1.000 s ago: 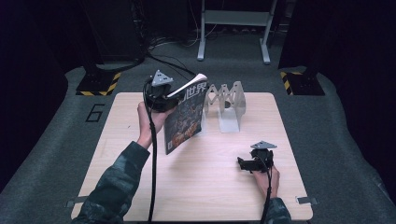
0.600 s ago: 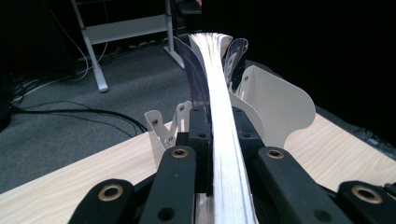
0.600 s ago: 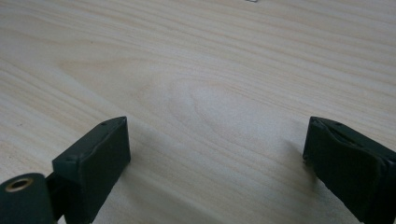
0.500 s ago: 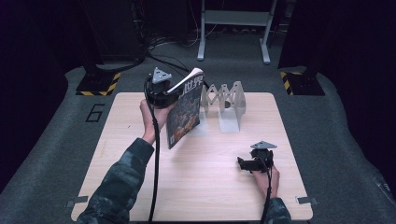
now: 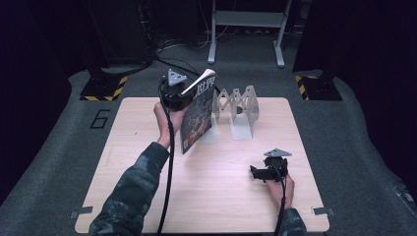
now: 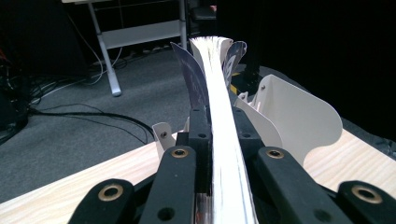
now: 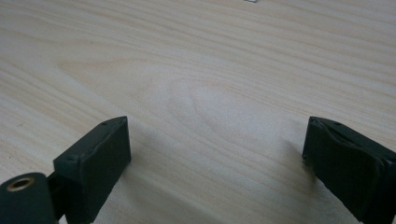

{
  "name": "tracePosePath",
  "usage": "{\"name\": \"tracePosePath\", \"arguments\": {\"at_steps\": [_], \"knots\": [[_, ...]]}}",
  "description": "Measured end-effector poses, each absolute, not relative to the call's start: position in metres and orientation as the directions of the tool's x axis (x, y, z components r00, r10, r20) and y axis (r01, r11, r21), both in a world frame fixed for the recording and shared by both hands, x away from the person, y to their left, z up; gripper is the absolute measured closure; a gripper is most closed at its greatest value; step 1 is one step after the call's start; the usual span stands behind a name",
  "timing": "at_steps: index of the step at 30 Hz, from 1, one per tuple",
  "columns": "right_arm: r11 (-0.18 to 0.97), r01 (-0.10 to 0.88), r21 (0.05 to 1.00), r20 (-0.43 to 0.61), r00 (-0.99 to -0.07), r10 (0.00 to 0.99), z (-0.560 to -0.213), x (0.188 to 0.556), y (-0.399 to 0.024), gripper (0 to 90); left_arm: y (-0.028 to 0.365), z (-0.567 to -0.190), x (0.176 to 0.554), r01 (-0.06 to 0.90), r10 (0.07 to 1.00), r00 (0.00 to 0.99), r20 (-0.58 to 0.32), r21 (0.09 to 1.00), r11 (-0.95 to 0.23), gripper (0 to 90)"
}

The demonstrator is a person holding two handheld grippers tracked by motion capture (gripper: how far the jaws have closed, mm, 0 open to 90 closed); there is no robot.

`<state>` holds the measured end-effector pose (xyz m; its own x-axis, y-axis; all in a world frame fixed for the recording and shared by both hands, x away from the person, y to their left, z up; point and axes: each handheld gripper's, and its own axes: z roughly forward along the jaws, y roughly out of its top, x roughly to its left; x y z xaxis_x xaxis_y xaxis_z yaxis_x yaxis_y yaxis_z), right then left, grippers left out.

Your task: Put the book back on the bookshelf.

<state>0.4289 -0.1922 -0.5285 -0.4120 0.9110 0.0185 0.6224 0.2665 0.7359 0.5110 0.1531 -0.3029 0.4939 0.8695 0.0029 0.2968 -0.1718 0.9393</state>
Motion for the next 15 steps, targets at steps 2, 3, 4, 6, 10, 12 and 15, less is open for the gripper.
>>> {"name": "tracePosePath", "arguments": {"at_steps": [2,3,4,6,10,12,15], "knots": [[0.266,0.622,0.736,0.021,-0.413,0.910,-0.528,0.429,-0.192,7.4,0.153,-0.304,0.513,0.293,0.876,0.482,0.001,0.942,-0.163,82.3],[0.266,0.622,0.736,0.020,-0.413,0.910,-0.528,0.429,-0.192,7.4,0.152,-0.305,0.515,0.295,0.877,0.481,-0.003,0.942,-0.159,82.3],[0.266,0.622,0.737,0.020,-0.414,0.910,-0.528,0.429,-0.192,7.5,0.151,-0.306,0.516,0.294,0.878,0.478,-0.004,0.943,-0.156,82.3],[0.267,0.621,0.737,0.020,-0.414,0.910,-0.528,0.429,-0.192,7.5,0.149,-0.307,0.517,0.294,0.881,0.474,-0.002,0.943,-0.156,82.3],[0.266,0.622,0.737,0.020,-0.413,0.910,-0.528,0.429,-0.192,7.5,0.146,-0.309,0.521,0.294,0.885,0.465,0.000,0.943,-0.154,82.3],[0.266,0.621,0.737,0.020,-0.413,0.910,-0.528,0.429,-0.192,7.5,0.145,-0.311,0.524,0.294,0.887,0.461,-0.003,0.944,-0.150,82.3],[0.266,0.622,0.737,0.021,-0.413,0.910,-0.528,0.429,-0.192,7.6,0.144,-0.314,0.526,0.287,0.892,0.452,-0.012,0.949,-0.133,82.3]]}}
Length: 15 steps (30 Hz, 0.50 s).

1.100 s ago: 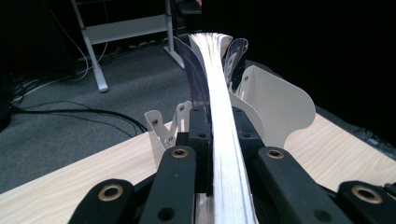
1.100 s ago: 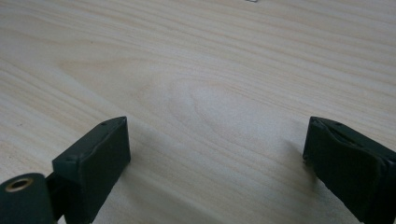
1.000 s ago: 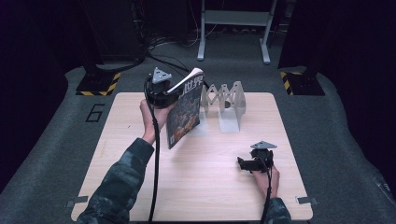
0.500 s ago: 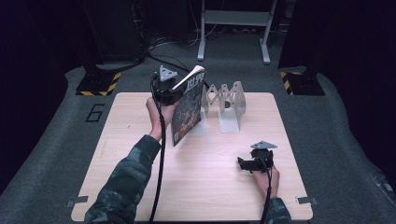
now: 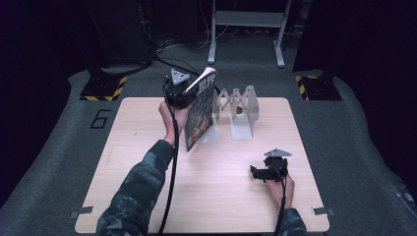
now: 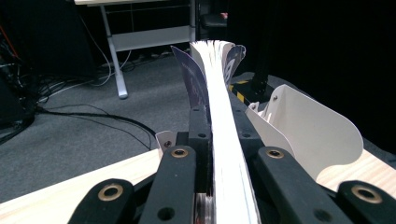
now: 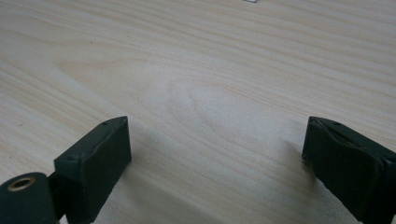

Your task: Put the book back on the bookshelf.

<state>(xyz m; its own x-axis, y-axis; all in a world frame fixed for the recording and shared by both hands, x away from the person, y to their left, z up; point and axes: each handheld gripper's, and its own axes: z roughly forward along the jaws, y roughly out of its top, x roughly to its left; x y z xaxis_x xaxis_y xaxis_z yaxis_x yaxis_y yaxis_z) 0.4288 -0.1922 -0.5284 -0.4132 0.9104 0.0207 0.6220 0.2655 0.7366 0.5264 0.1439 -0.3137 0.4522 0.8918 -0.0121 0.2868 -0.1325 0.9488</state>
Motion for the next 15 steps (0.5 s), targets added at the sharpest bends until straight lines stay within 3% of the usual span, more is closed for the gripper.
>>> {"name": "tracePosePath", "arguments": {"at_steps": [15], "knots": [[0.273,0.620,0.735,0.012,-0.415,0.910,-0.529,0.429,-0.192,8.1,0.143,-0.331,0.535,0.272,0.905,0.425,-0.023,0.957,-0.104,82.1]]}}
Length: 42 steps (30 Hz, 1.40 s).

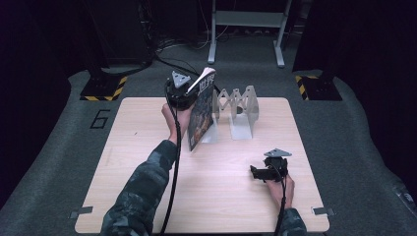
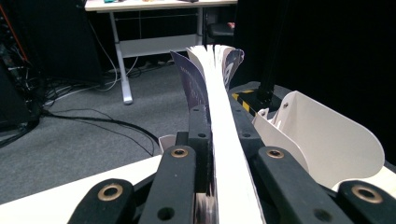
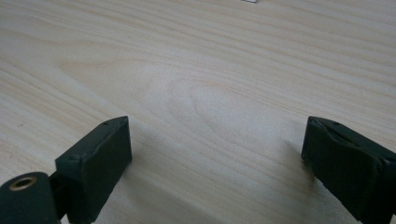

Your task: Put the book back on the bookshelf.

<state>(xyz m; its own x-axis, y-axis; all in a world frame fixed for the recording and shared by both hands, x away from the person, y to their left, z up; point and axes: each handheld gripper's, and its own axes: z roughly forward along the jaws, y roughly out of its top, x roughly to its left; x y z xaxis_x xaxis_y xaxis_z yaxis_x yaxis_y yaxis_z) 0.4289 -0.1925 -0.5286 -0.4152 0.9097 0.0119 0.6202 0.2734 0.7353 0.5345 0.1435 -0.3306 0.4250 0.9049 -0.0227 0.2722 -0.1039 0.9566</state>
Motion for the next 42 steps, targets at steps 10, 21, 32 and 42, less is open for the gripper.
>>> {"name": "tracePosePath", "arguments": {"at_steps": [10,21,32,42], "knots": [[0.265,0.621,0.737,0.013,-0.405,0.914,-0.529,0.429,-0.192,8.2,0.152,-0.336,0.533,0.282,0.911,0.410,-0.038,0.956,-0.087,81.6],[0.264,0.621,0.738,0.013,-0.404,0.915,-0.529,0.429,-0.192,8.3,0.161,-0.340,0.527,0.304,0.919,0.394,-0.022,0.947,-0.108,78.4],[0.265,0.621,0.738,0.012,-0.405,0.914,-0.529,0.429,-0.192,8.4,0.169,-0.342,0.524,0.343,0.910,0.415,-0.023,0.930,-0.132,71.6],[0.265,0.621,0.738,0.012,-0.404,0.915,-0.529,0.429,-0.192,8.5,0.170,-0.337,0.529,0.384,0.888,0.460,-0.028,0.907,-0.170,51.9]]}}
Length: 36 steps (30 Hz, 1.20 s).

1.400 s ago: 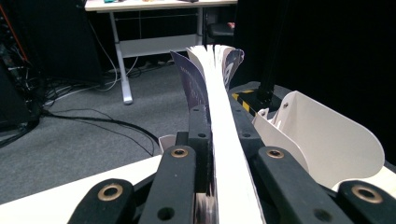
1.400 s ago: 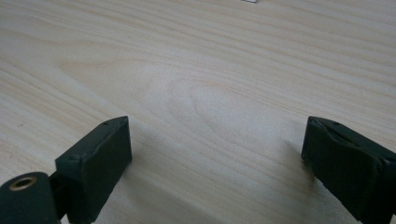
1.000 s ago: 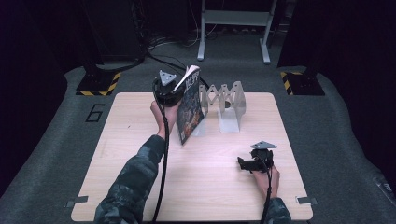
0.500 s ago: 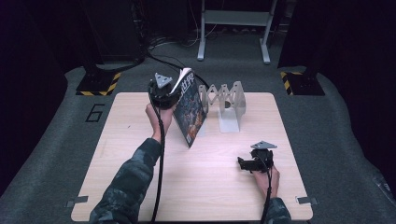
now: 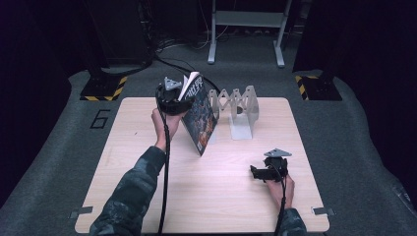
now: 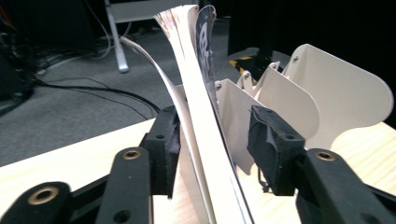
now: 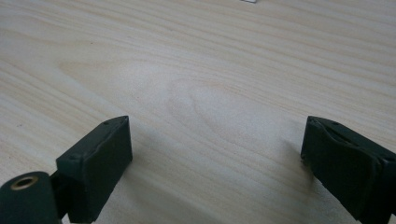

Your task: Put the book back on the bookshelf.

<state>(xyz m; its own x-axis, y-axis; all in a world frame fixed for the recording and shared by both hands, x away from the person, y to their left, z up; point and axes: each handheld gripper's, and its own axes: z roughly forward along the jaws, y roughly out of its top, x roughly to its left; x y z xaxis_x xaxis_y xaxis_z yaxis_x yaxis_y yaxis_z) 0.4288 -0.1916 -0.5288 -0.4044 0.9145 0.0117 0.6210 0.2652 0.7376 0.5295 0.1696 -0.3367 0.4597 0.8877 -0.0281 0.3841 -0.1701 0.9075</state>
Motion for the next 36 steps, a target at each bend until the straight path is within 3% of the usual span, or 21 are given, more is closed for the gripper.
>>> {"name": "tracePosePath", "arguments": {"at_steps": [9,14,18,23,31,36], "knots": [[0.265,0.621,0.738,0.012,-0.405,0.914,-0.529,0.429,-0.192,8.5,0.162,-0.332,0.542,0.445,0.881,0.470,-0.041,0.874,-0.197,39.1],[0.265,0.621,0.738,0.012,-0.404,0.915,-0.529,0.429,-0.192,8.5,0.159,-0.331,0.540,0.454,0.899,0.438,-0.012,0.866,-0.209,56.0],[0.265,0.621,0.738,0.012,-0.404,0.915,-0.529,0.429,-0.192,8.5,0.159,-0.330,0.539,0.448,0.905,0.426,-0.006,0.870,-0.205,75.1],[0.264,0.621,0.738,0.012,-0.403,0.915,-0.529,0.429,-0.192,8.7,0.160,-0.330,0.536,0.439,0.905,0.423,-0.044,0.884,-0.162,81.6],[0.263,0.621,0.738,0.013,-0.403,0.915,-0.529,0.429,-0.192,8.8,0.150,-0.328,0.532,0.380,0.914,0.406,-0.018,0.913,-0.150,82.5],[0.267,0.618,0.740,0.011,-0.408,0.913,-0.529,0.429,-0.192,8.9,0.149,-0.327,0.533,0.355,0.921,0.386,-0.049,0.930,-0.099,82.5]]}}
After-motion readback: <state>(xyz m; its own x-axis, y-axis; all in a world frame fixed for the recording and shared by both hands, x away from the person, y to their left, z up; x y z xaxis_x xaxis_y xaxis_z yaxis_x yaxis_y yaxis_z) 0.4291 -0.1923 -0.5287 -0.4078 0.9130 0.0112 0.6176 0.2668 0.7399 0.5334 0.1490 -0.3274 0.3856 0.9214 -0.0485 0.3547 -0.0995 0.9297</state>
